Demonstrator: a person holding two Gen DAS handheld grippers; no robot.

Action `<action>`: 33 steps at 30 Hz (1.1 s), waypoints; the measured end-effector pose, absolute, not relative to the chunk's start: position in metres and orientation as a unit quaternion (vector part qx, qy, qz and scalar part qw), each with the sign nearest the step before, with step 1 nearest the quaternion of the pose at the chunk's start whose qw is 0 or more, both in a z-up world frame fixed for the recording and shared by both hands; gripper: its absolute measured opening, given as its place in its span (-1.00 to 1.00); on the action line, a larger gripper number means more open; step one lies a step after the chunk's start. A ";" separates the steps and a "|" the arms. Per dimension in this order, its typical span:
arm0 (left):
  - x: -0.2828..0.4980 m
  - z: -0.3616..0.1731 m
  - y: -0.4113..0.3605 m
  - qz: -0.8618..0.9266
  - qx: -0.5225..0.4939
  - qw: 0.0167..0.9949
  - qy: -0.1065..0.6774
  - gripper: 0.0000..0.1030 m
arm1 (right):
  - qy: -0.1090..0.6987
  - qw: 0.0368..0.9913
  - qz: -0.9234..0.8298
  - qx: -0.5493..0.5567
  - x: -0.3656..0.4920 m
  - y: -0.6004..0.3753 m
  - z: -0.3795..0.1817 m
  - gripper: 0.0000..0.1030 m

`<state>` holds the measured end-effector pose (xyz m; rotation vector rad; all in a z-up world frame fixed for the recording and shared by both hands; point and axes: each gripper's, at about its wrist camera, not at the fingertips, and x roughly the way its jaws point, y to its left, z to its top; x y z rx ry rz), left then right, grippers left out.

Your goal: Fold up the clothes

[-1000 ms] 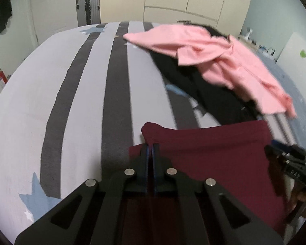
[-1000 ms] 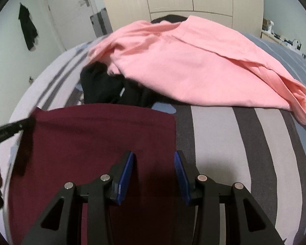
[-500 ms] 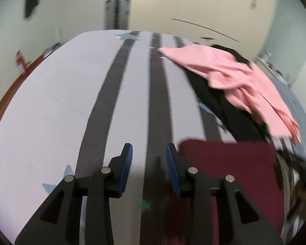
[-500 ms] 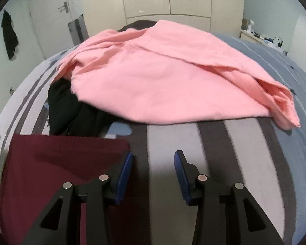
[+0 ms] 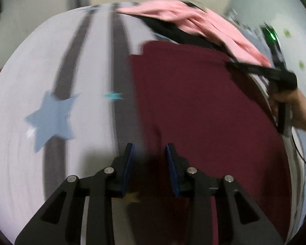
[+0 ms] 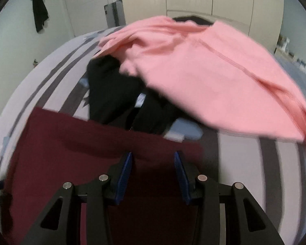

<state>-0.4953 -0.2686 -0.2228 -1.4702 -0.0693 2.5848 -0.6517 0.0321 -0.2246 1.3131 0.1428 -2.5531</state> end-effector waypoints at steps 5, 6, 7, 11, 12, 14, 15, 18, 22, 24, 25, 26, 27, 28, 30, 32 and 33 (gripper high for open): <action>-0.491 -0.204 -0.295 0.879 -0.475 0.014 -0.050 -0.44 | -0.003 0.082 -0.893 0.442 -0.677 0.067 -0.208 -0.26; -0.490 -0.197 -0.288 0.884 -0.466 0.024 -0.040 -0.44 | -0.006 0.084 -0.895 0.438 -0.676 0.070 -0.204 -0.26; -0.490 -0.191 -0.281 0.888 -0.458 0.035 -0.029 -0.44 | -0.009 0.085 -0.897 0.434 -0.675 0.074 -0.200 -0.26; -0.512 -0.178 -0.245 0.896 -0.436 0.083 -0.021 -0.44 | -0.001 0.100 -0.901 0.422 -0.658 0.075 -0.189 -0.26; -0.521 -0.177 -0.237 0.897 -0.432 0.090 -0.025 -0.44 | 0.000 0.105 -0.902 0.420 -0.650 0.073 -0.187 -0.26; -0.540 -0.180 -0.223 0.897 -0.430 0.096 -0.027 -0.44 | -0.003 0.117 -0.901 0.418 -0.636 0.067 -0.185 -0.26; -0.552 -0.186 -0.217 0.896 -0.433 0.094 -0.029 -0.44 | -0.006 0.123 -0.900 0.418 -0.629 0.063 -0.185 -0.26; -0.584 -0.206 -0.207 0.886 -0.456 0.084 -0.030 -0.44 | -0.009 0.140 -0.895 0.424 -0.612 0.050 -0.192 -0.25; -0.609 -0.231 -0.218 0.878 -0.476 0.042 -0.020 -0.58 | 0.003 0.145 -0.882 0.449 -0.602 0.034 -0.213 -0.25; -0.614 -0.234 -0.232 0.881 -0.472 0.009 -0.015 -0.60 | -0.001 0.139 -0.878 0.459 -0.602 0.035 -0.223 -0.25; -0.615 -0.234 -0.238 0.882 -0.470 -0.003 -0.016 -0.54 | -0.002 0.137 -0.877 0.461 -0.603 0.035 -0.226 -0.25; -0.615 -0.234 -0.243 0.882 -0.470 -0.004 -0.025 -0.54 | 0.000 0.136 -0.879 0.456 -0.603 0.035 -0.226 -0.25; -0.615 -0.233 -0.247 0.882 -0.470 -0.014 -0.021 -0.54 | -0.004 0.134 -0.880 0.455 -0.603 0.037 -0.225 -0.25; -0.613 -0.232 -0.250 0.883 -0.468 -0.030 -0.010 -0.54 | -0.009 0.133 -0.881 0.454 -0.604 0.038 -0.225 -0.25; -0.608 -0.227 -0.259 0.886 -0.462 -0.041 -0.020 -0.54 | -0.020 0.124 -0.884 0.451 -0.603 0.046 -0.223 -0.25; -0.599 -0.219 -0.269 0.890 -0.453 -0.044 -0.036 -0.54 | -0.026 0.117 -0.889 0.442 -0.598 0.055 -0.216 -0.25; -0.593 -0.214 -0.270 0.893 -0.448 -0.038 -0.032 -0.54 | -0.028 0.115 -0.891 0.438 -0.594 0.060 -0.213 -0.25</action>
